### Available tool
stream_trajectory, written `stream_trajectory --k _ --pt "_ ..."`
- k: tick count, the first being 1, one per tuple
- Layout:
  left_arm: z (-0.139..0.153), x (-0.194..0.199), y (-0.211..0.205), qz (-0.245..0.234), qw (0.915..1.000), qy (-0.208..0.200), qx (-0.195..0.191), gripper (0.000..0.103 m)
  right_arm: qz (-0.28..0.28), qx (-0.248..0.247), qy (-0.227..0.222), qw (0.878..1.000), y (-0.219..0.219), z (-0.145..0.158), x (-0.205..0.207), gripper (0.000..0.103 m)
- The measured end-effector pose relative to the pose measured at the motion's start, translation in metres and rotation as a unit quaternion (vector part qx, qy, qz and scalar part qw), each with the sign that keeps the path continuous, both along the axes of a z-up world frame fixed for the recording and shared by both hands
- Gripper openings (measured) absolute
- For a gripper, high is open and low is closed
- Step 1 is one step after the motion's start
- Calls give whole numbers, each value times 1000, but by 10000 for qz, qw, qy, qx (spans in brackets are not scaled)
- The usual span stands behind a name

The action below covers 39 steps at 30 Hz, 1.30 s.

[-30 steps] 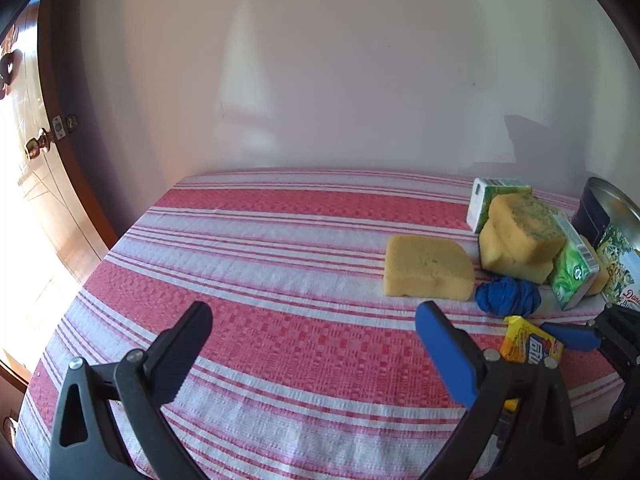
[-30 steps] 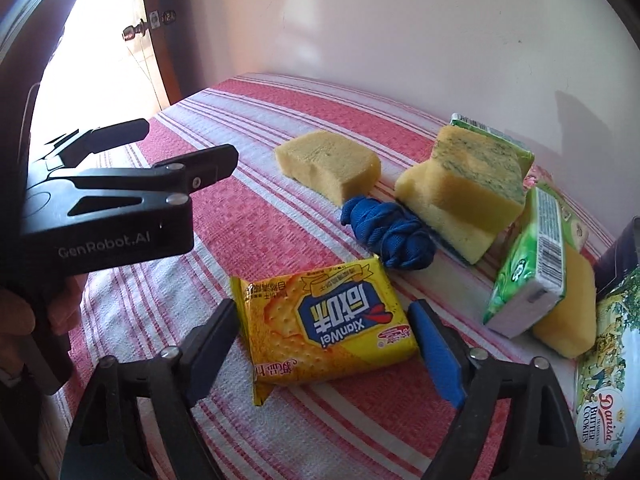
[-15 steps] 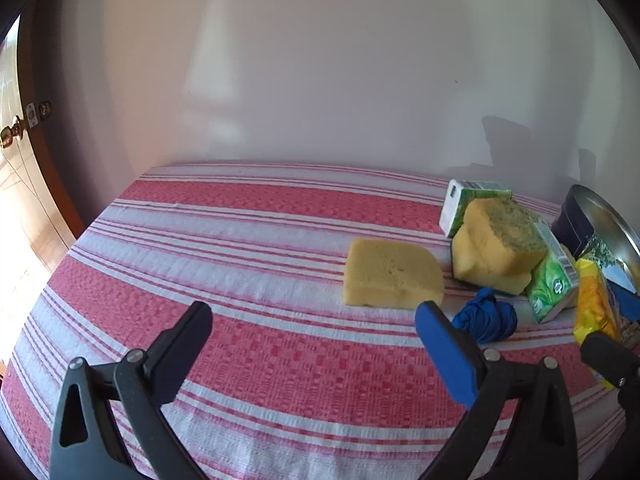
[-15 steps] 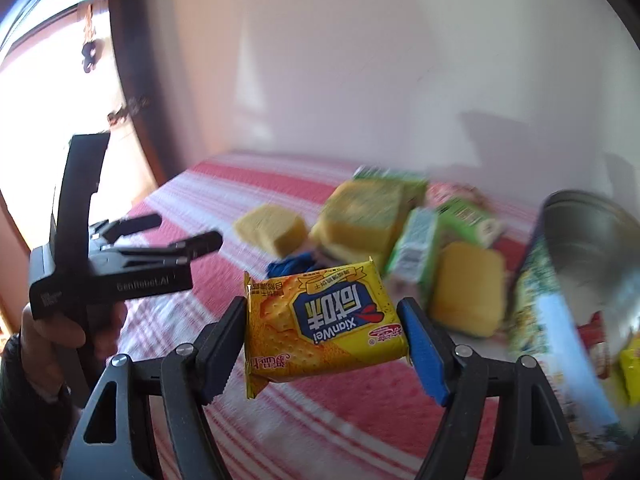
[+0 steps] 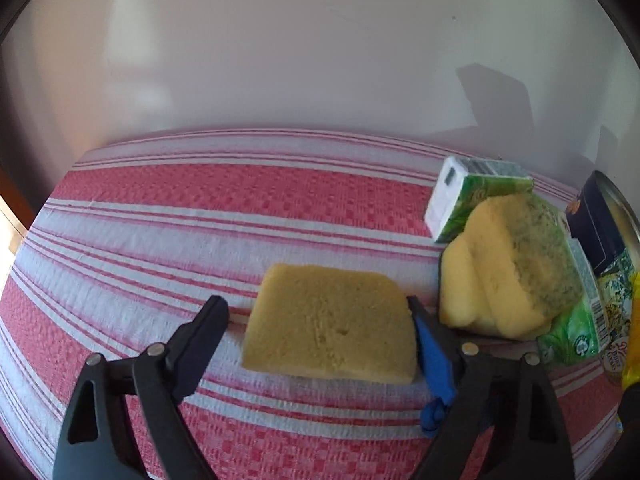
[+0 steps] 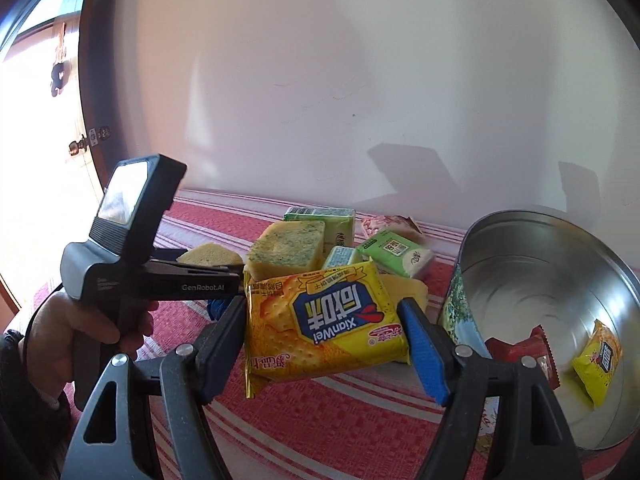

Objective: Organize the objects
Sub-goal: 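Grasp the yellow biscuit packet with the right tool while the left tool grasps a yellow sponge, then carry the packet and sponge over the tin and release both inside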

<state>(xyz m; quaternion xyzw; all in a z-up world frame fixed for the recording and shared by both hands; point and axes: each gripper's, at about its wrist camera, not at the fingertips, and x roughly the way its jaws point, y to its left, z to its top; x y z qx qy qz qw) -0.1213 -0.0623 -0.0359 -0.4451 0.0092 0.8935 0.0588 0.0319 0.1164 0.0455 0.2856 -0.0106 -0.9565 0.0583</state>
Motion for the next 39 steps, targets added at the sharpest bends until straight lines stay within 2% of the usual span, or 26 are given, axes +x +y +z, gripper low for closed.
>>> stream_trajectory --k 4,6,8,12,16,24,33,39 --pt "3 3 -7 139 9998 95 120 69 -25 -37 -28 10000 2 -2 -1 77" --pt "4 5 -13 149 9991 134 364 68 -77 -34 50 10000 4 -1 0 77" --pt "10 10 -26 397 9977 297 463 68 -120 -52 143 9998 6 1 1 77" --pt "29 36 -35 816 9899 1082 424 68 -320 -78 297 9990 14 7 4 77" --pt "34 53 -32 1057 9847 1315 427 68 -572 -259 298 9976 30 9 4 77" --pt "44 93 -3 759 9829 1611 472 68 -936 -349 573 9933 54 20 16 77" --pt "46 113 25 572 9811 1756 585 68 -1256 -306 705 9891 84 27 32 77" --pt "49 126 47 397 9801 1889 462 68 -1383 -200 745 9874 102 29 40 77"
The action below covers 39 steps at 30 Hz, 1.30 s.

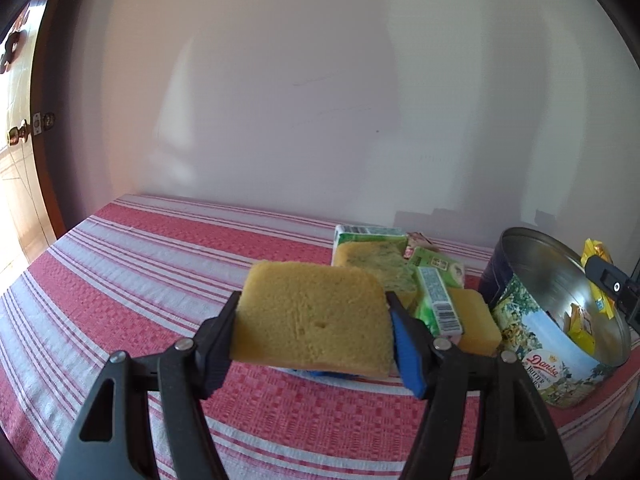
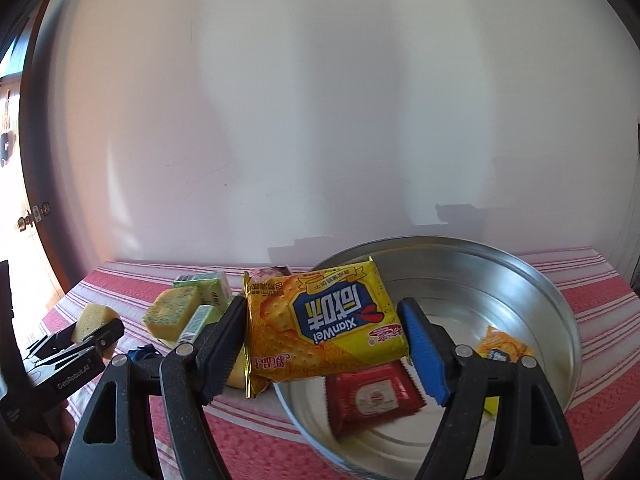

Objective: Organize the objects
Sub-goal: 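Carry the packet and sponge over the tin and release both inside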

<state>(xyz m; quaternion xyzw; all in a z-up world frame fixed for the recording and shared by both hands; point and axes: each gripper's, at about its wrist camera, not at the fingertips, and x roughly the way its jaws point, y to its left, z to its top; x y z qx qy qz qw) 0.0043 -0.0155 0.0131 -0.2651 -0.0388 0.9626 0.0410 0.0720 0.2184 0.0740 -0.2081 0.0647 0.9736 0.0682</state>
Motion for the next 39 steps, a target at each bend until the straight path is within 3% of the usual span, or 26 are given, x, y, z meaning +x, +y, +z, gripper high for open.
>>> stream_trajectory --k 26,39 --pt "14 11 146 -1174 9924 321 -169 68 -1010 331 81 9943 109 5 31 77" --pt "6 -4 218 -1657 9857 99 -283 68 -1241 276 -187 9917 150 -6 19 77"
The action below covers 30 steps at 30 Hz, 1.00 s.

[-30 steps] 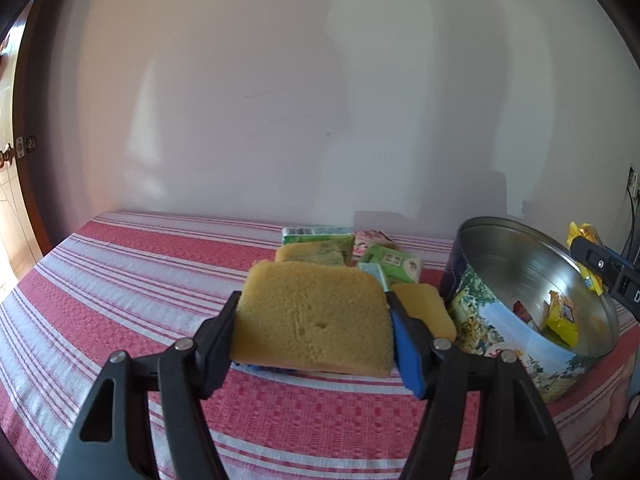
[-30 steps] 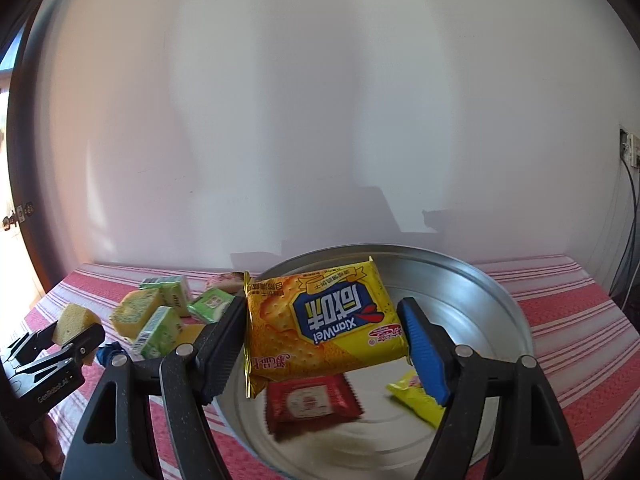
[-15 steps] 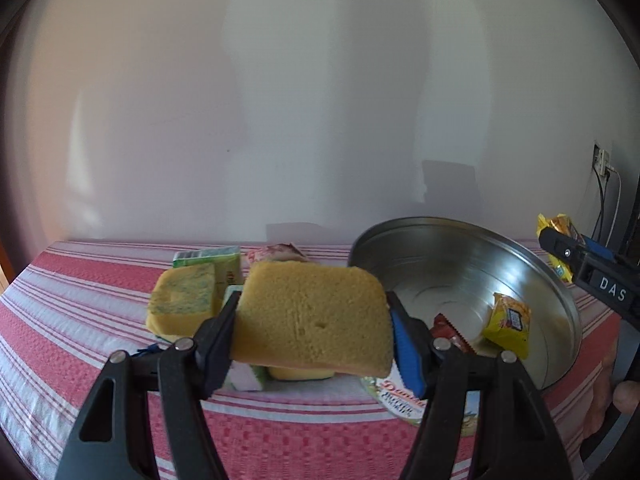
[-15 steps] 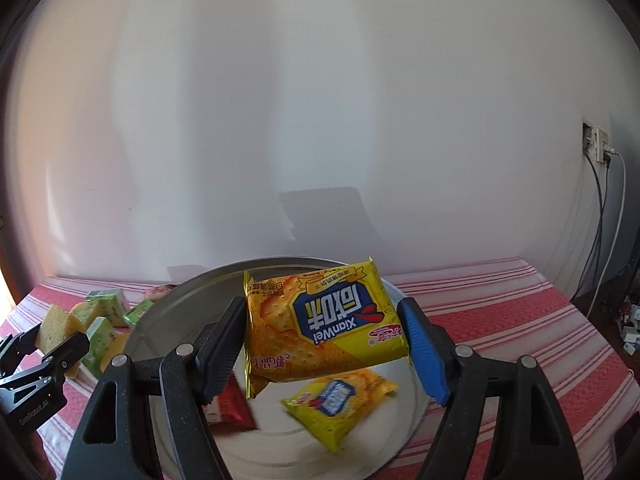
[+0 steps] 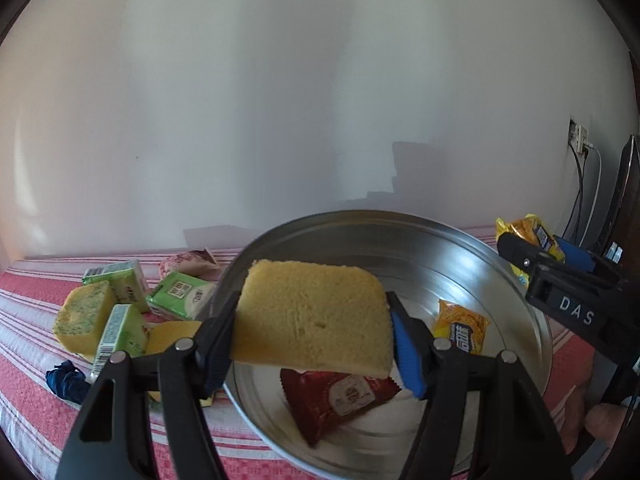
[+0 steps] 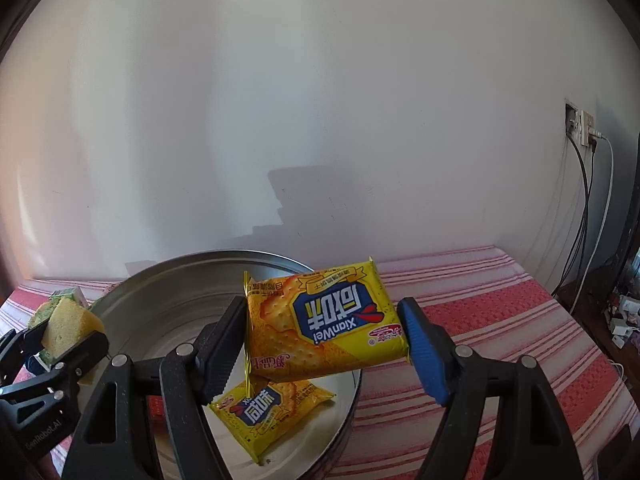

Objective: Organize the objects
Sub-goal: 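Carry the packet and sponge over the tin and release both inside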

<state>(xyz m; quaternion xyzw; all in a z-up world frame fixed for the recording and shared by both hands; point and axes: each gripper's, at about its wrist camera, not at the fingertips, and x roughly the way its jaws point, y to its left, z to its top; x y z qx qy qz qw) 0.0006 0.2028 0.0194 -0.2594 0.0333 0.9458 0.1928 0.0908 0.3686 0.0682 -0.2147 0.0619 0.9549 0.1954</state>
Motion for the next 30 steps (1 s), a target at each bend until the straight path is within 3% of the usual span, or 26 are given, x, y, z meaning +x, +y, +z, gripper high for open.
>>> stream_trajectory --k 6,26,28,30 --pt "-11 -10 18 -38 9996 -268 -128 68 53 -145 -156 9998 4 -8 -9 77" --pt "-14 -16 22 180 9983 -340 -445 68 437 -639 -225 9967 8 -19 -16 78" --pt "-14 -16 21 184 9983 -370 -420 70 608 -730 -259 9951 7 -21 -20 79" --pt "-12 -14 18 175 9987 -348 -328 81 813 -958 -338 9915 6 -24 -24 80"
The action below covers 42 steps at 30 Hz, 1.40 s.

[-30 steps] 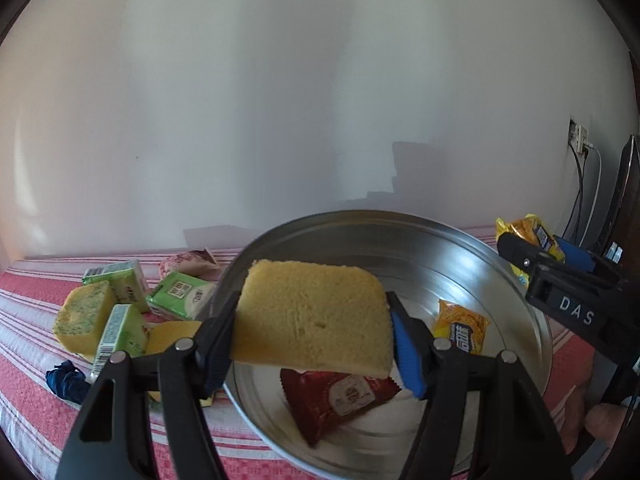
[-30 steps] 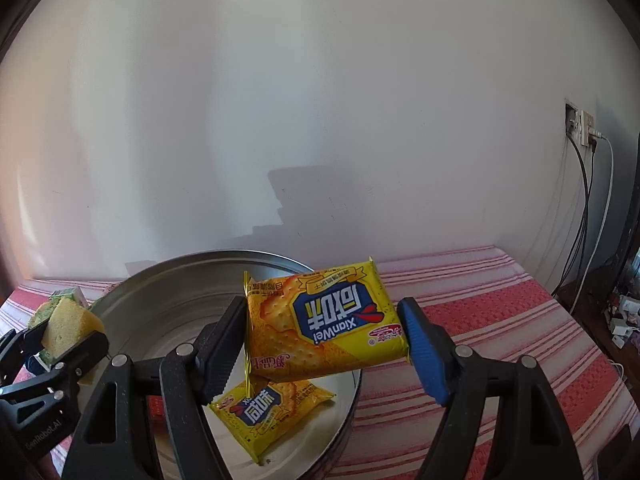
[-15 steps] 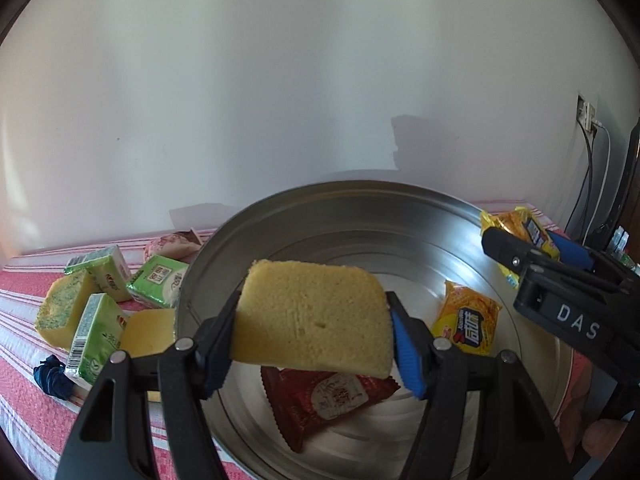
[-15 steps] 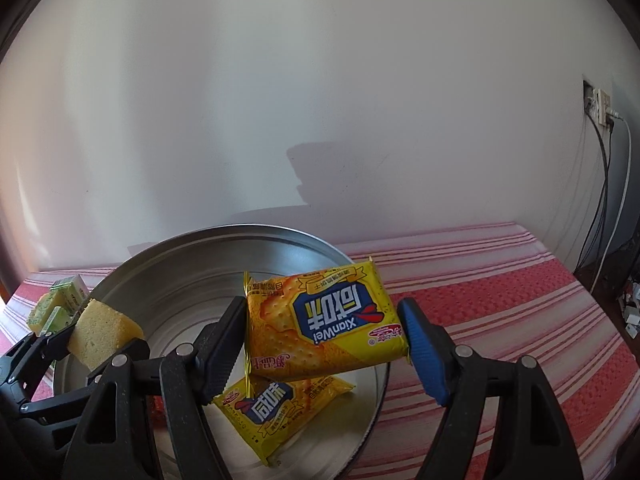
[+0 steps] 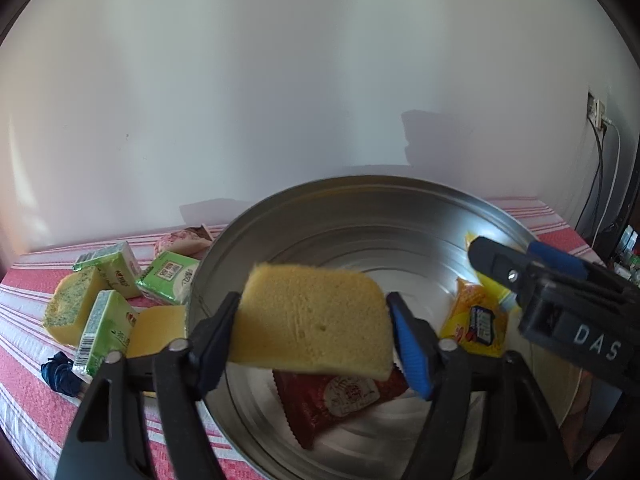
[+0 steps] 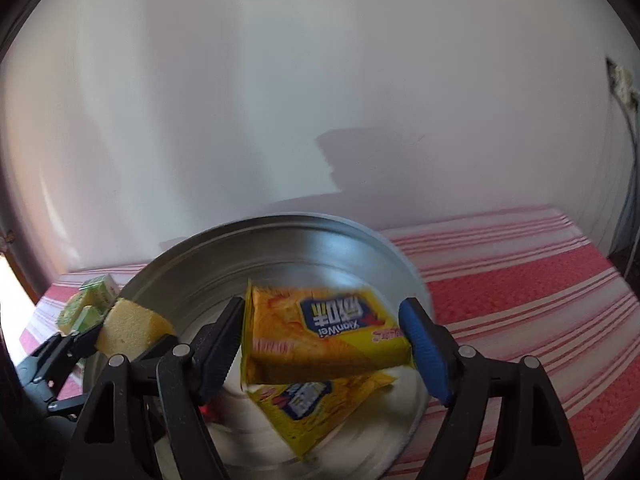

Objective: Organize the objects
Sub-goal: 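Carry the packet and sponge over the tin and release both inside, then withdraw both tools from the tin toward the remaining items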

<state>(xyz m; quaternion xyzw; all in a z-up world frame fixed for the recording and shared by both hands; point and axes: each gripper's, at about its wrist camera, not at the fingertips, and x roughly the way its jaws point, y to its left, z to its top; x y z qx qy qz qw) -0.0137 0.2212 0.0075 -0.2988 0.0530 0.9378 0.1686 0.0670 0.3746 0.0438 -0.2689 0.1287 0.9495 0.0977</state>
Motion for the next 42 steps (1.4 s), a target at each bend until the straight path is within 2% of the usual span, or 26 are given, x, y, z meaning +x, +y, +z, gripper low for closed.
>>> stream_trajectory --k 1,2,6,9,13,16,19,31,35,42 --pt "2 2 -2 10 10000 33 55 95 52 -70 -27 10000 0 0 -1 83" --pt "4 5 -4 26 9999 102 116 102 54 -68 2 10000 -1 1 0 84" --pt "10 11 -6 98 9991 409 -35 103 -40 -97 236 9997 2 7 8 89" --pt "13 15 -14 258 9978 604 -22 103 -401 -31 492 9980 7 13 20 89" --pt "12 11 -27 362 9980 508 57 103 -621 -74 725 9954 13 16 28 89" --pt "8 11 -33 405 9983 423 13 103 -543 -146 641 9964 12 12 25 89" --pt "4 11 -35 436 9982 418 -39 103 -489 -32 562 9972 9 12 22 89" --pt "1 20 -74 647 9970 417 -73 103 -516 343 723 9955 -9 12 23 89" --pt "1 22 -90 711 9964 462 -87 103 -621 590 876 9925 -18 15 30 89" --pt "-1 20 -123 822 9957 408 -159 103 -635 747 1107 9890 -46 23 39 89"
